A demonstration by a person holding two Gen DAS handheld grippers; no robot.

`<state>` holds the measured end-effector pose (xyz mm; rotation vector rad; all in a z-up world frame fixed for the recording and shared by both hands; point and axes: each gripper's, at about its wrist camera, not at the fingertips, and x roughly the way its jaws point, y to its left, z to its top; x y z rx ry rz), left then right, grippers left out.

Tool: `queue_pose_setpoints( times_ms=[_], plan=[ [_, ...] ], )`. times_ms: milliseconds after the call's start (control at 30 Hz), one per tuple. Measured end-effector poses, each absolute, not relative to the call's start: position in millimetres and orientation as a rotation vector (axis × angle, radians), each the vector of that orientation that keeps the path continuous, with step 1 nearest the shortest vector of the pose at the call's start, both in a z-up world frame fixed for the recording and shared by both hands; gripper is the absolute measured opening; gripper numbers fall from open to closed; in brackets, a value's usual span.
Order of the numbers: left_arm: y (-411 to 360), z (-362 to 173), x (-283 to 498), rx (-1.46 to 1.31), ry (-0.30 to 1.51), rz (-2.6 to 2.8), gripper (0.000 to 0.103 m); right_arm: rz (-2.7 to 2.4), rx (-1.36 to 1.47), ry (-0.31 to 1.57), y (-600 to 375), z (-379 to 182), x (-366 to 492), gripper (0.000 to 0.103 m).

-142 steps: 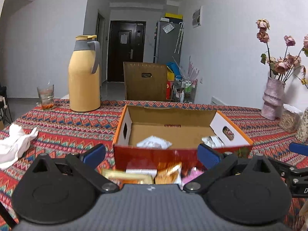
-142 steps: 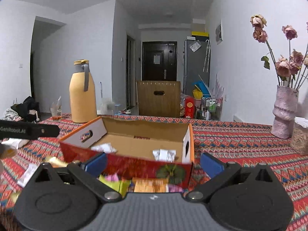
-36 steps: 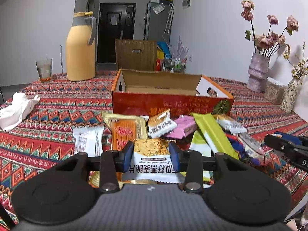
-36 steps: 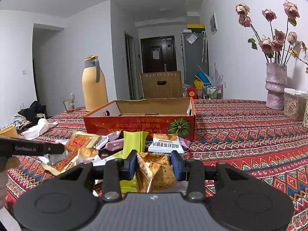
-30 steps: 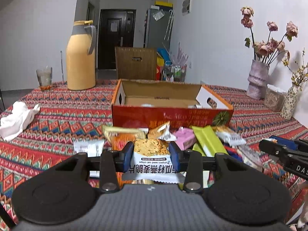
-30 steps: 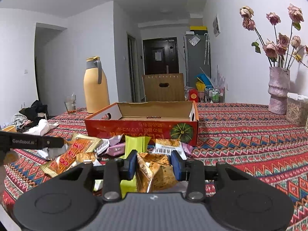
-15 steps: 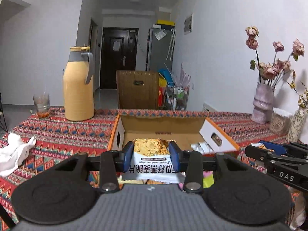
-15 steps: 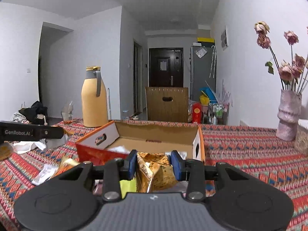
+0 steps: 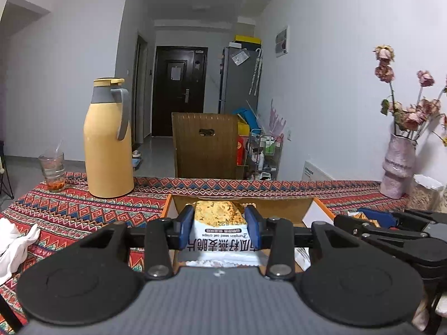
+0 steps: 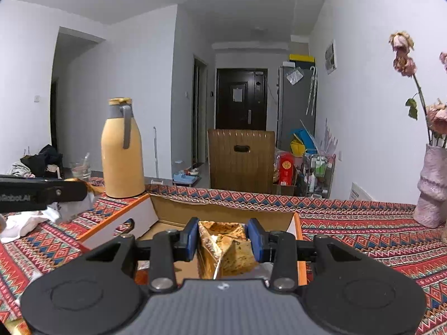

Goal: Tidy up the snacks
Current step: 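Carry both packets into the orange box and open both tools, then grasp a white oat cracker packet from the pile with the right tool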

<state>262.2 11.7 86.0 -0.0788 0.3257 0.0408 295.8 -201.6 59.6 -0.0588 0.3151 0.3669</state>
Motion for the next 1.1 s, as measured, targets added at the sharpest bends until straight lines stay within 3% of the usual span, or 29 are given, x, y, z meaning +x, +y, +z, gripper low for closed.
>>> queue_pose_setpoints(
  times_ms=[567, 600, 633, 700, 767, 833, 1100],
  plan=[
    [27.3, 38.3, 332.7, -0.112, 0.433, 0.098, 0.041, 0.347, 0.044, 0.488, -206.1, 10.5, 382.7, 0.037],
    [27.3, 36.5, 332.2, -0.112, 0.435, 0.096, 0.047, 0.347, 0.044, 0.495, -206.2, 8.7, 383.6, 0.038],
    [26.3, 36.2, 330.3, -0.115, 0.436, 0.091, 0.054, 0.344, 0.043, 0.501, -206.5, 6.5, 384.2, 0.041],
    [25.4, 36.8, 325.6, -0.118, 0.418, 0.100, 0.090, 0.332, 0.047, 0.505, -206.3, 5.3, 383.4, 0.052],
    [24.8, 39.2, 319.5, -0.120, 0.385, 0.114, 0.103, 0.319, 0.061, 0.497, -209.1, 7.9, 381.7, 0.085],
    [25.6, 42.5, 315.7, -0.133, 0.373, 0.112, 0.103, 0.301, 0.082, 0.477, -213.6, 10.6, 378.0, 0.103],
    [25.3, 49.2, 310.7, -0.146, 0.371, 0.123, 0.103, 0.276, 0.118, 0.446, -221.6, 16.7, 371.4, 0.103]
  ],
)
